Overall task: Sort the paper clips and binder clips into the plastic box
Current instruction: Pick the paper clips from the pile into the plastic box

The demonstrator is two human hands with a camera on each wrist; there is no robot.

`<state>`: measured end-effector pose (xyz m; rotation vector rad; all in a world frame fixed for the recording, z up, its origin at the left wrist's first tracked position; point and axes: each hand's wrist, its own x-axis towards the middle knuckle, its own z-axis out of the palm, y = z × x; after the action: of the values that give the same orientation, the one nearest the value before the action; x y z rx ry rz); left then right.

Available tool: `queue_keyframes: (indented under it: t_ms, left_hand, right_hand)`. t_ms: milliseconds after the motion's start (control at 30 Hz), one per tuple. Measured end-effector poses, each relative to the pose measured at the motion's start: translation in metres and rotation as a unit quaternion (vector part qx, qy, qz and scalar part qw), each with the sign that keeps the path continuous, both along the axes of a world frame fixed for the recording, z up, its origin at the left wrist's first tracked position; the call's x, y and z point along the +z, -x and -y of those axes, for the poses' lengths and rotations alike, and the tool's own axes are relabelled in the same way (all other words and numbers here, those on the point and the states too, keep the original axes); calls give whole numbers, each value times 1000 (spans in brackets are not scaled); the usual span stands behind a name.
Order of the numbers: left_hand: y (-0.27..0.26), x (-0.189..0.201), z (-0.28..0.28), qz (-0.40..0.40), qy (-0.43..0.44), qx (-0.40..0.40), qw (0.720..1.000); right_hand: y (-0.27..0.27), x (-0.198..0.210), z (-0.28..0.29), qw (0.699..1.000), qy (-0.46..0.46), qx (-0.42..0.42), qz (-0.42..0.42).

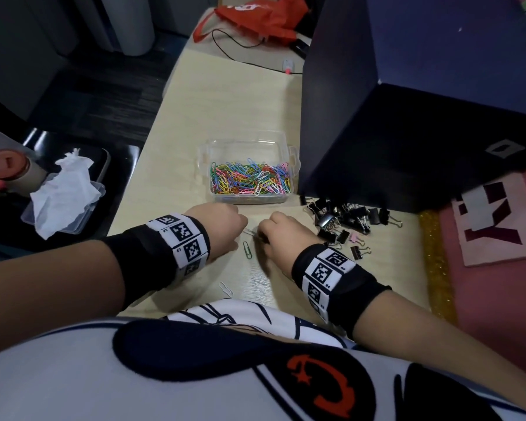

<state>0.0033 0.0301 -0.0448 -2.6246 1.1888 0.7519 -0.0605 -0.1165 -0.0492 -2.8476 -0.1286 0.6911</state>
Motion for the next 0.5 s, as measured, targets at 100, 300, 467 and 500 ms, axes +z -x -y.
queue_keyframes:
  t_ms: [100,300,467,500]
  left_hand:
    - [-1,-2,-3,6,-12,-22,1000]
    - [-4,-2,-6,32,-59,-51,996]
    - [-4,-6,-6,17,-69,-39,997]
    - [-4,-5,-5,8,-69,-31,997]
  right_hand:
    - [-1,-2,2,1000,17,-8,0]
    - [-4,1,-1,998,45,-46,-27]
    - [-7,2,0,995,33,-77,-60]
    - [-8,4,1,995,27,-76,-60]
